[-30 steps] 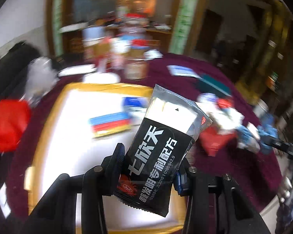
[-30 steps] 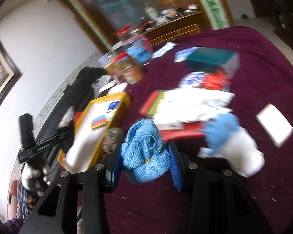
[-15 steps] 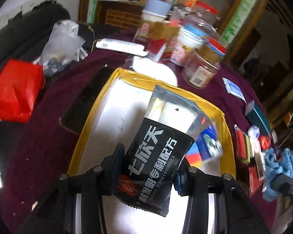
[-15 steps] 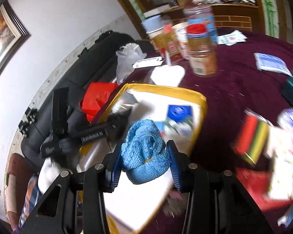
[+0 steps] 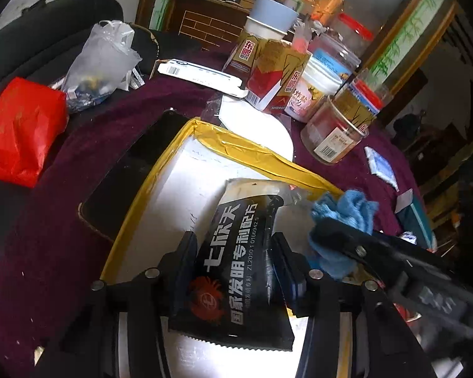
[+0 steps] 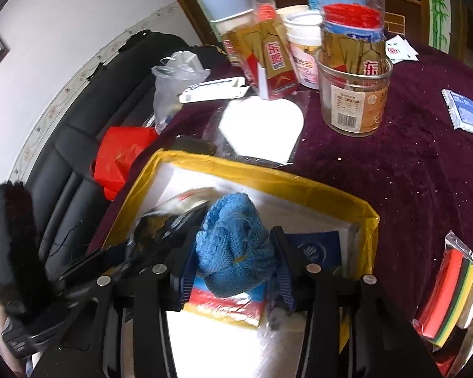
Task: Organize soft objects
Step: 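Lower the black packet into the tray with left tool while right tool drops blue cloth there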
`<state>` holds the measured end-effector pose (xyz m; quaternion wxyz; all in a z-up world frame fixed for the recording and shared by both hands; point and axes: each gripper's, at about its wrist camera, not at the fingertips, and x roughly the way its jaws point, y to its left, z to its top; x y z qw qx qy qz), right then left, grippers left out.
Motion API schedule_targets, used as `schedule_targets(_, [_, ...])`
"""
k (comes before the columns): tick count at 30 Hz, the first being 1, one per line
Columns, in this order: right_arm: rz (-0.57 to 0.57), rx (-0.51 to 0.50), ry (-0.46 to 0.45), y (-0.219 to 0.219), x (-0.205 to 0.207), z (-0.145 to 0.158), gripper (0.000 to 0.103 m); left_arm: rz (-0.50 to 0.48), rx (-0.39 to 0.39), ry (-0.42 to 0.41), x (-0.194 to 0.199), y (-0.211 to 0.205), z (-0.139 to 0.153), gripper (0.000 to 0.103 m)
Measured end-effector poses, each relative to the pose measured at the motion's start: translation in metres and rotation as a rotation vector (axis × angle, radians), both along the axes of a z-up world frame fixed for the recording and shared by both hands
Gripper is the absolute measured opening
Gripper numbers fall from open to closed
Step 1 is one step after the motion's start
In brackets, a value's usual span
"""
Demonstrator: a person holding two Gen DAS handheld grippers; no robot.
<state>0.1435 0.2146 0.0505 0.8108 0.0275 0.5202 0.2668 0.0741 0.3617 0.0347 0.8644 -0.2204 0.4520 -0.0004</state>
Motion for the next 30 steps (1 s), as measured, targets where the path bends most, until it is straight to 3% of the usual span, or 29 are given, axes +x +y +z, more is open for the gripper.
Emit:
schedule_targets(4, [-0.028, 0.031, 0.003, -0.008, 0.005, 0.001, 0.069, 0.019, -0.047, -0.042, -0.015, 0.001, 0.011, 0.078])
schedule_targets(9, [-0.046, 0.060, -0.014, -0.026, -0.003, 0.017, 0.069, 0.042, -0.056, -0.109, -0.039, 0.000, 0.031, 0.079])
schedule_targets(14, [-0.071, 0.113, -0.065, -0.082, -0.034, 0.044, 0.071, 0.043, -0.078, -0.167, -0.067, -0.007, 0.049, 0.082])
schedule_targets(21, [-0.176, 0.153, -0.132, -0.209, -0.101, 0.057, 0.076, -0.070, -0.123, -0.178, -0.101, -0.064, 0.061, 0.085])
schedule_targets(25, [-0.355, 0.161, -0.154, -0.312, -0.137, 0.049, 0.078, -0.155, -0.153, -0.158, -0.117, -0.115, 0.060, 0.092])
schedule_targets(30, [-0.567, 0.181, -0.135, -0.419, -0.167, 0.024, 0.078, -0.242, -0.279, -0.124, -0.143, -0.180, 0.039, 0.095])
